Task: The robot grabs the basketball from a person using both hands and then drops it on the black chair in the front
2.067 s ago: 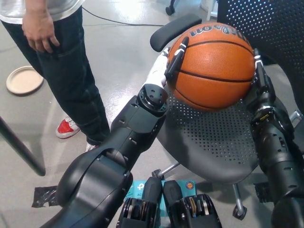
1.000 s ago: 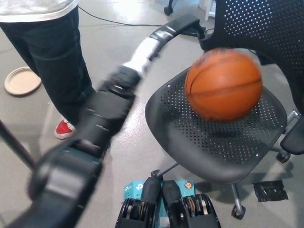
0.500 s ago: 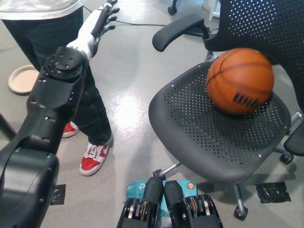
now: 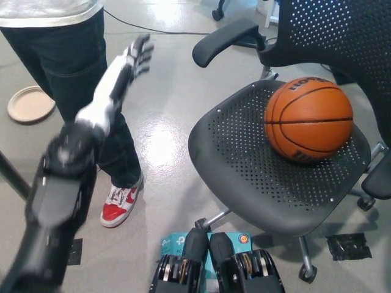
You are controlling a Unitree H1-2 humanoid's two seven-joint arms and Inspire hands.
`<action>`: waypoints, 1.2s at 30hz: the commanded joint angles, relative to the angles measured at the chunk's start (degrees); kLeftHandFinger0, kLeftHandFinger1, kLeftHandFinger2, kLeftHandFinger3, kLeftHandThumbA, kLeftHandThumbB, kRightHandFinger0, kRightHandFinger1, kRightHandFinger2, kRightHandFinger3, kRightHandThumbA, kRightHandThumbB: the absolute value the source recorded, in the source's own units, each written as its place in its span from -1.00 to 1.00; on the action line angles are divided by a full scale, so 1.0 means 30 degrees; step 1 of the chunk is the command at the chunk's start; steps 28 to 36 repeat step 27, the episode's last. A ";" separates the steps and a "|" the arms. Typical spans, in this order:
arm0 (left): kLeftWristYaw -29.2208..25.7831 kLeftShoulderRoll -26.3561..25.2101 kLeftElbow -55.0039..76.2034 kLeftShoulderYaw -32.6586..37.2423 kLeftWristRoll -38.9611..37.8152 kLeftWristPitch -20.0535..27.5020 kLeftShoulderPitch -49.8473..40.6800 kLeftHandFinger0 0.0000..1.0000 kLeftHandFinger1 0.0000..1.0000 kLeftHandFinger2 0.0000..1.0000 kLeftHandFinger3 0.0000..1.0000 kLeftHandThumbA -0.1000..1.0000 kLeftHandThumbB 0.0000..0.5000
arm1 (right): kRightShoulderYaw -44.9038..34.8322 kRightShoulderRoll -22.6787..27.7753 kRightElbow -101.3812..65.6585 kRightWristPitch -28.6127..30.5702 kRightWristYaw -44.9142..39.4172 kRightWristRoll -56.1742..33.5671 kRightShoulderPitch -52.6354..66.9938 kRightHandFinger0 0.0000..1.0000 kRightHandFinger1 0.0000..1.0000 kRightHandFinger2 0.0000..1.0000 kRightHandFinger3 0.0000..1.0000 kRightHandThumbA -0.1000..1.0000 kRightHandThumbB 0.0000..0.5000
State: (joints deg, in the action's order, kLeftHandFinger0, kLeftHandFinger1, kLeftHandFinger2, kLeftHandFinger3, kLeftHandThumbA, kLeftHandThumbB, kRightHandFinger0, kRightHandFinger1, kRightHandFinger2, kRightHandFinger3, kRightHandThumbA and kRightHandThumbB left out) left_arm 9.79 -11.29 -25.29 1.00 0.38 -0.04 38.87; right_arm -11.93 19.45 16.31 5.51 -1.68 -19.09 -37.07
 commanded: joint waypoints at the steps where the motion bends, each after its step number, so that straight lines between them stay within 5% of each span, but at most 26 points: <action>1: -0.0012 -0.0080 1.1341 -0.0833 -0.1386 0.0752 -0.6207 1.00 1.00 1.00 1.00 1.00 0.07 | 0.3078 -0.1161 -1.0589 -0.0853 -0.1045 0.2754 0.4678 1.00 1.00 1.00 1.00 1.00 0.35; 4: -0.0014 -0.0064 1.1522 -0.0844 -0.1370 0.0595 -0.6288 1.00 1.00 1.00 1.00 1.00 0.07 | 0.3114 -0.1153 -1.0733 -0.0985 -0.0972 0.2782 0.4740 1.00 1.00 1.00 1.00 1.00 0.35; 5: -0.0450 -0.0048 1.1966 -0.1375 -0.1289 0.2314 -0.8734 1.00 1.00 1.00 1.00 1.00 -0.29 | 0.4316 -0.2820 -1.1116 -0.0196 -0.1039 0.2636 0.6822 1.00 1.00 1.00 1.00 1.00 0.18; 7: -0.0471 -0.0010 1.2097 -0.1638 -0.1574 0.2826 -1.0046 1.00 1.00 1.00 1.00 1.00 -0.36 | 0.4902 -0.3619 -1.0958 -0.0056 -0.0750 0.3104 0.7944 1.00 1.00 1.00 1.00 1.00 0.18; 10: -0.0470 0.0267 1.2118 -0.2155 -0.2275 0.3087 -1.1408 1.00 1.00 1.00 1.00 1.00 -0.17 | 0.5472 -0.4604 -0.9993 0.0398 -0.0593 0.3019 0.9250 1.00 1.00 1.00 1.00 1.00 0.22; 20: -0.0308 0.0411 1.0819 -0.2850 -0.2321 0.4100 -1.2686 1.00 1.00 1.00 1.00 1.00 -0.28 | 0.5681 -0.5326 -0.7190 0.1416 -0.0682 0.3443 1.0783 1.00 1.00 1.00 1.00 1.00 -0.02; 24: -0.0519 0.0019 0.6168 -0.2621 -0.0805 0.6230 -1.2804 1.00 1.00 1.00 1.00 1.00 -0.27 | 0.5101 -0.5179 -0.0142 0.4404 -0.0620 0.3710 1.1332 1.00 1.00 1.00 1.00 1.00 -0.20; 36: -0.0500 0.0033 0.5981 -0.2608 -0.0785 0.6492 -1.2810 1.00 1.00 1.00 1.00 1.00 -0.27 | 0.5042 -0.5209 0.0122 0.4756 -0.0687 0.3735 1.1339 1.00 1.00 1.00 1.00 1.00 -0.21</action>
